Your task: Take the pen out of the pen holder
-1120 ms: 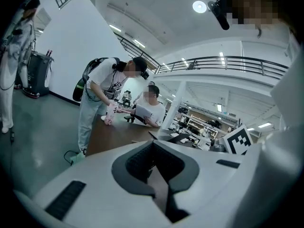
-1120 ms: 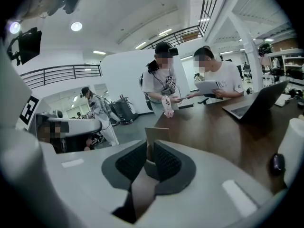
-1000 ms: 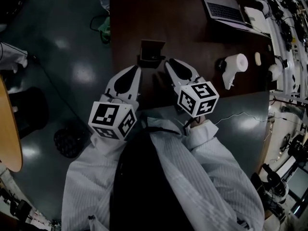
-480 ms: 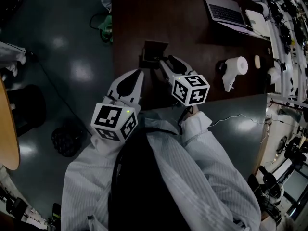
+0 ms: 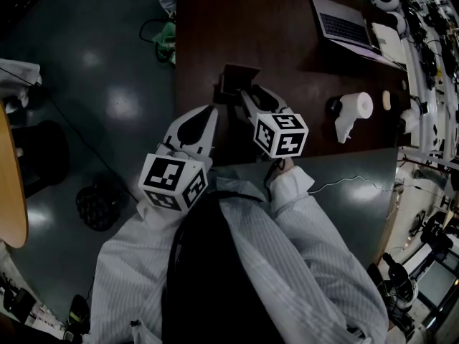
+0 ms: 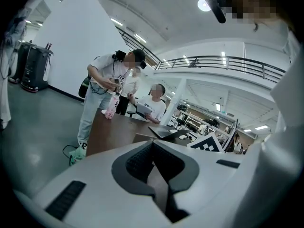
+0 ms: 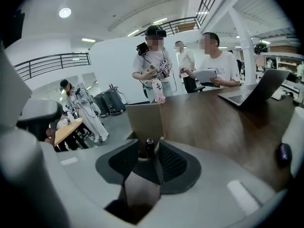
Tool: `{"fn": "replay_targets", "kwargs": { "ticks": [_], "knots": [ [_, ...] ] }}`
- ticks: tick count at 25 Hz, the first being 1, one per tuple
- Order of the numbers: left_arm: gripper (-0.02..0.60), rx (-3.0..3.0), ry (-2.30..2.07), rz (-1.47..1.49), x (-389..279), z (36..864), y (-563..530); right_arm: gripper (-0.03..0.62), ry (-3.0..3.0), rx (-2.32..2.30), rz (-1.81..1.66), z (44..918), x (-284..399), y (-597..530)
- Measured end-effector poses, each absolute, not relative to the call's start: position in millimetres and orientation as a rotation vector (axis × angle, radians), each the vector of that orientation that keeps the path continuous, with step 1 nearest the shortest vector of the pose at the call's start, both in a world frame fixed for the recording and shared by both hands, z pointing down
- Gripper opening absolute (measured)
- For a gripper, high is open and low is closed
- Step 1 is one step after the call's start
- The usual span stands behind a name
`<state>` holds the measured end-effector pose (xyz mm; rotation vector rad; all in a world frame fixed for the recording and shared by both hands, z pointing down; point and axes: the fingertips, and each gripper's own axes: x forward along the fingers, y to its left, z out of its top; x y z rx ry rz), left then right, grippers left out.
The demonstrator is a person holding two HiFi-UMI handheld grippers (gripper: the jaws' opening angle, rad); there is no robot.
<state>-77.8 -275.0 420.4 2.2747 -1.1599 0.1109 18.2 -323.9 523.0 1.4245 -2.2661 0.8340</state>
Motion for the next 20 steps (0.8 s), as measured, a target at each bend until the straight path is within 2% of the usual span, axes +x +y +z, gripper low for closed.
{"fn": "replay_targets", "kwargs": {
  "ticks": [4, 9, 20],
  "knots": [
    [0.005, 2.279, -1.153, 0.113, -80.4, 420.1, -276.7, 0.081, -2.216, 1.453, 0.785, 524.5, 20.0, -324.8],
    [0.005, 2.287, -1.154, 0.109, -79.8, 416.3, -280.5, 0.052, -2.212, 1.455, 0.741, 519.8, 19.6, -324.2],
    [0.005, 2.335, -1.152, 0.087, -74.9, 396.8, -281.0, 0.049, -2.383, 1.45, 0.766, 465.4, 19.3, -313.0]
  ]
}}
